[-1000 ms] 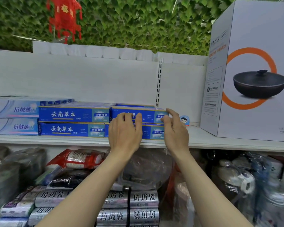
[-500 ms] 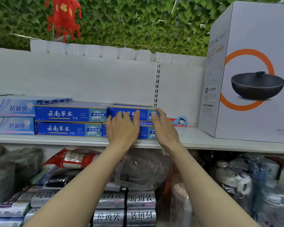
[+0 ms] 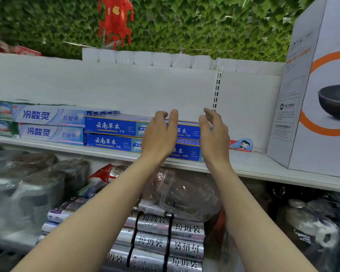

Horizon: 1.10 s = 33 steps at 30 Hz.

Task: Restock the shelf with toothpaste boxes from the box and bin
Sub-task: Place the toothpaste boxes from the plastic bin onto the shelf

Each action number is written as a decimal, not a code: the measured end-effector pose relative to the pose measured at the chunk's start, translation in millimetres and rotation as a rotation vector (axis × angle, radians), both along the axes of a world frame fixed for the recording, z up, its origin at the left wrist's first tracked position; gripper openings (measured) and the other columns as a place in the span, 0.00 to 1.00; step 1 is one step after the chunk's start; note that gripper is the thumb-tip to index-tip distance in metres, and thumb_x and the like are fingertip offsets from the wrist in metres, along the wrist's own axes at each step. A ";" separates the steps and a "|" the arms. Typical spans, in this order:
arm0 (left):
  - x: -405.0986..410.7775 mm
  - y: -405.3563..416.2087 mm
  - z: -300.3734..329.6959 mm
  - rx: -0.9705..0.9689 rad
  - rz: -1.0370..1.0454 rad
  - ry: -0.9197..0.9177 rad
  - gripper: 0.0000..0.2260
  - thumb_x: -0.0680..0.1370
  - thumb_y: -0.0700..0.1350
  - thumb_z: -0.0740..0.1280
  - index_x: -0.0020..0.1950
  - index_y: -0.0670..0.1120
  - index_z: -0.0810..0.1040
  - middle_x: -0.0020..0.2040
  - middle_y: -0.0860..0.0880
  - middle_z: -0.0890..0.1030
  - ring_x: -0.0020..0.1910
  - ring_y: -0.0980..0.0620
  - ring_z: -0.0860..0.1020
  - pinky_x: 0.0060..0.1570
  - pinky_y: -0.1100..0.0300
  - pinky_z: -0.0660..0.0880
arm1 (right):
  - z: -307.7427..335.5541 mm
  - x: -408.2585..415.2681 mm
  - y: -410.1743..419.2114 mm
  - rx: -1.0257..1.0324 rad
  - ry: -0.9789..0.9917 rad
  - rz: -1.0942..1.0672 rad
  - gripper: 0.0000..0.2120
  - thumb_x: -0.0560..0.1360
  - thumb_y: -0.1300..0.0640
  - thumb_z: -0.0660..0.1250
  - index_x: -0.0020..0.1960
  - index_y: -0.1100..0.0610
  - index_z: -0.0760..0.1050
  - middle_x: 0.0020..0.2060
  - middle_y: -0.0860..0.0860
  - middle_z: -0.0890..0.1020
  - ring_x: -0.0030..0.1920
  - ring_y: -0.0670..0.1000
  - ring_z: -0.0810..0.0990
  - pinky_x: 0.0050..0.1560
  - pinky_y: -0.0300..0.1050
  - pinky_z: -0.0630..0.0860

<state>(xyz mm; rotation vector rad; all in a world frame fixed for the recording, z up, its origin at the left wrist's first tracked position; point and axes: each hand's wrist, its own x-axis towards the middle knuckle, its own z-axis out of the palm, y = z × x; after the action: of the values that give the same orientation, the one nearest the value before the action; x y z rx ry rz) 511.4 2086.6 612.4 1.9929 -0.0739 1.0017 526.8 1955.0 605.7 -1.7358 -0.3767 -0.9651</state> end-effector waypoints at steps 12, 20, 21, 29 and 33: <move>-63.5 161.7 -48.2 -0.847 0.100 0.000 0.13 0.77 0.57 0.65 0.43 0.49 0.72 0.41 0.50 0.74 0.43 0.49 0.74 0.49 0.51 0.76 | -26.3 -42.5 179.8 0.074 0.495 0.767 0.05 0.77 0.44 0.65 0.46 0.44 0.74 0.54 0.47 0.78 0.63 0.55 0.78 0.68 0.56 0.73; -109.3 292.6 -109.6 -0.943 0.286 0.099 0.12 0.80 0.56 0.63 0.55 0.48 0.76 0.53 0.49 0.77 0.53 0.48 0.77 0.51 0.51 0.77 | -82.0 -53.6 330.3 -0.033 0.643 0.867 0.10 0.70 0.40 0.65 0.44 0.45 0.76 0.50 0.44 0.80 0.59 0.52 0.79 0.67 0.57 0.73; -113.0 309.7 -116.0 -0.946 0.305 0.115 0.10 0.80 0.55 0.63 0.50 0.50 0.76 0.50 0.49 0.77 0.50 0.49 0.76 0.51 0.52 0.75 | -89.7 -53.8 350.6 -0.052 0.670 0.878 0.12 0.68 0.39 0.65 0.46 0.45 0.76 0.52 0.46 0.80 0.59 0.52 0.78 0.67 0.57 0.73; -139.0 424.3 -187.3 -0.989 0.461 0.241 0.11 0.81 0.54 0.62 0.41 0.52 0.71 0.42 0.52 0.74 0.41 0.52 0.73 0.49 0.52 0.70 | -167.1 -74.0 474.3 -0.206 0.823 0.879 0.14 0.78 0.47 0.64 0.50 0.59 0.79 0.49 0.57 0.81 0.55 0.58 0.79 0.64 0.60 0.74; -147.7 460.7 -243.7 -1.022 0.527 0.375 0.13 0.79 0.57 0.62 0.54 0.48 0.74 0.51 0.47 0.78 0.51 0.45 0.77 0.55 0.51 0.75 | -225.1 -78.9 511.7 -0.273 0.943 0.847 0.09 0.80 0.49 0.64 0.43 0.50 0.77 0.43 0.49 0.79 0.56 0.56 0.79 0.64 0.55 0.74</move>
<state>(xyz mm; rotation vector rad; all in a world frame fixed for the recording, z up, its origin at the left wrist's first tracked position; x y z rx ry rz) 363.8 2547.3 368.7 1.1966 1.0113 0.7109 448.0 2466.8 380.5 -1.7983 -0.5449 0.5345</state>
